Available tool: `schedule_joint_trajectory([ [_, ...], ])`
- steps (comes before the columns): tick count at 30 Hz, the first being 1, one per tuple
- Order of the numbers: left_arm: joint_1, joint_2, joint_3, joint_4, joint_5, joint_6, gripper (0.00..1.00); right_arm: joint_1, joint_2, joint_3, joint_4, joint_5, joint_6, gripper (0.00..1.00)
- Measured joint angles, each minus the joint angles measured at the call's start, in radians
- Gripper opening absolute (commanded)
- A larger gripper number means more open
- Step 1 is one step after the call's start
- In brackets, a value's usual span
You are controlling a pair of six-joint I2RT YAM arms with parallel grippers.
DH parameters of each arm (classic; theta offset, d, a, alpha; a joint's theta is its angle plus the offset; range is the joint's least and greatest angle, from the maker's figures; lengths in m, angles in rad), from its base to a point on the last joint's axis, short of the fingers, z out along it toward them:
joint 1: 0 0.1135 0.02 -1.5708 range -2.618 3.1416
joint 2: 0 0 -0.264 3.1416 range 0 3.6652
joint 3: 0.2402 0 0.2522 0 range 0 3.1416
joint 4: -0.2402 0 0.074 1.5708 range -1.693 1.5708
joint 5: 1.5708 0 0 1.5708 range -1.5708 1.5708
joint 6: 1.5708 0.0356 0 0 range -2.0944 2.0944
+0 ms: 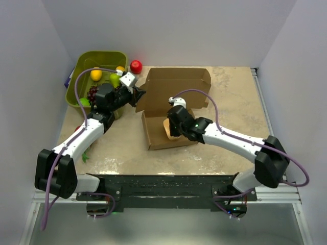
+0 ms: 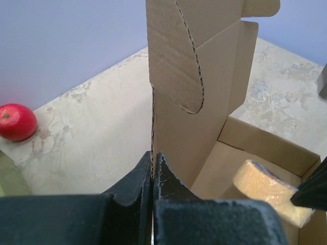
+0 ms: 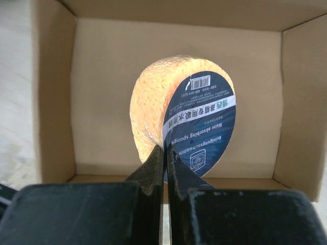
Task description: Fold the paper box
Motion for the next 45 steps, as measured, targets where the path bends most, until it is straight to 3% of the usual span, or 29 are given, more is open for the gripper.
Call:
schedule_joint_trajectory([
  [2, 0.0, 0.006, 0.001, 0.003, 0.008, 0.003, 0.0, 0.032, 0.059, 0.02, -0.01, 0.027, 0.0, 0.05],
  [4, 0.001, 0.018, 0.007, 0.004, 0.017, 0.004, 0.0, 0.057, 0.119, 0.045, -0.016, 0.04, 0.002, 0.2],
  [5, 0.001, 0.024, 0.01, 0.002, 0.017, 0.008, 0.0, 0.066, 0.148, 0.059, -0.016, 0.047, 0.004, 0.41],
  [7, 0.001, 0.035, 0.013, -0.001, 0.017, 0.015, 0.0, 0.079, 0.193, 0.08, -0.01, 0.05, 0.014, 0.58],
  [8, 0.002, 0.038, 0.013, -0.002, 0.017, 0.019, 0.0, 0.082, 0.206, 0.082, -0.006, 0.05, 0.014, 0.92],
  [9, 0.002, 0.04, 0.013, -0.005, 0.017, 0.022, 0.0, 0.084, 0.213, 0.082, -0.007, 0.048, 0.015, 0.99],
  [14, 0.002, 0.05, 0.039, -0.041, 0.018, 0.05, 0.0, 0.084, 0.164, 0.07, 0.014, 0.042, 0.005, 0.99],
  [18, 0.002, 0.075, 0.08, -0.08, 0.035, 0.077, 0.0, 0.049, 0.009, 0.013, 0.063, 0.02, -0.034, 0.98],
  [23, 0.003, 0.083, 0.091, -0.101, 0.04, 0.101, 0.0, -0.235, -0.264, -0.106, 0.177, -0.088, -0.093, 0.98],
  [26, 0.005, 0.083, 0.092, -0.11, 0.039, 0.111, 0.0, -0.385, -0.337, -0.124, 0.21, -0.119, -0.137, 0.99],
  [34, 0.005, 0.083, 0.092, -0.121, 0.039, 0.124, 0.0, -0.673, -0.267, -0.172, 0.348, -0.312, -0.249, 0.99],
  [45, 0.005, 0.083, 0.092, -0.121, 0.039, 0.124, 0.0, -0.746, -0.143, -0.202, 0.506, -0.494, -0.346, 0.98],
])
